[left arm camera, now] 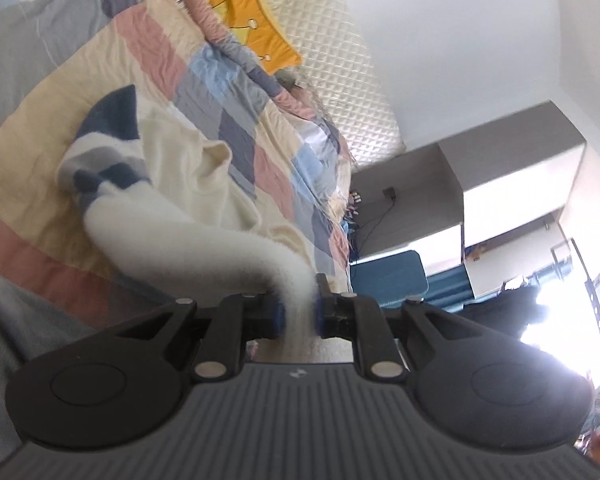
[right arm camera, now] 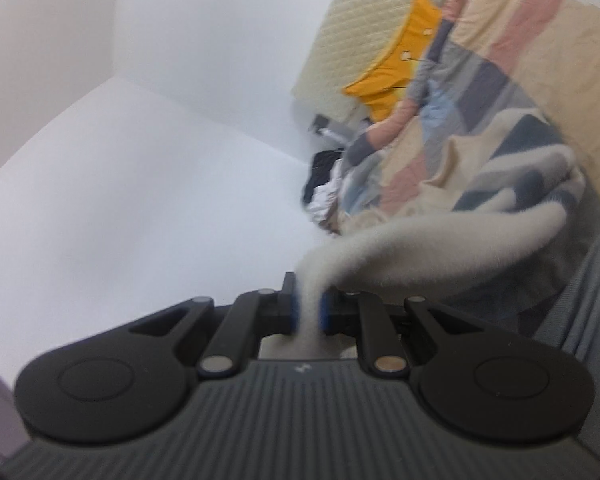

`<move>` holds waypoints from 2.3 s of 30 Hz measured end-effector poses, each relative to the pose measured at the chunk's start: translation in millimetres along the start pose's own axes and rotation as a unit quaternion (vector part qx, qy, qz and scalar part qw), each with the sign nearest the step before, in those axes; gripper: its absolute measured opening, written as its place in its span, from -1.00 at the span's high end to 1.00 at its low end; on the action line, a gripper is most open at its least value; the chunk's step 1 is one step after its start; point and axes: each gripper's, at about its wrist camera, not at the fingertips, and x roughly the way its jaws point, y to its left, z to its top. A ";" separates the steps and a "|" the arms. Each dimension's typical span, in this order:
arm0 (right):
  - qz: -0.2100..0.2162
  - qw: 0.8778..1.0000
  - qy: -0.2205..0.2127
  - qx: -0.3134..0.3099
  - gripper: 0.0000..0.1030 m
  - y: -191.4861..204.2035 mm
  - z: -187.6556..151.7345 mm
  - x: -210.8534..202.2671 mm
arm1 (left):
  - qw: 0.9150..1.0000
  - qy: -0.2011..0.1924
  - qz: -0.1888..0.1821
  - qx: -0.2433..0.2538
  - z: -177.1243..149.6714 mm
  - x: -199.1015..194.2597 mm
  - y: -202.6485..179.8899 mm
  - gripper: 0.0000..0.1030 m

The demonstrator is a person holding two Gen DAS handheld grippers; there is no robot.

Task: Fold large clothes

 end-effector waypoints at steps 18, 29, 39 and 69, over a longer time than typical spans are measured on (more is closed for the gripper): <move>-0.113 0.988 -0.025 0.105 0.72 -108.7 152.9 197.7 | 0.994 -0.096 0.048 -0.012 201.3 220.8 79.0 0.67; -0.140 0.983 0.005 0.121 0.72 -189.2 176.0 256.8 | 0.995 -0.088 0.047 -0.019 243.6 301.0 177.1 0.66; -0.156 0.976 0.019 0.154 0.69 -223.1 184.1 280.1 | 0.995 -0.061 0.071 -0.038 257.3 331.6 217.4 0.66; -0.427 0.799 0.088 -0.414 -0.23 -110.1 80.7 301.9 | 0.848 -0.031 0.364 0.384 113.9 332.8 104.2 -0.38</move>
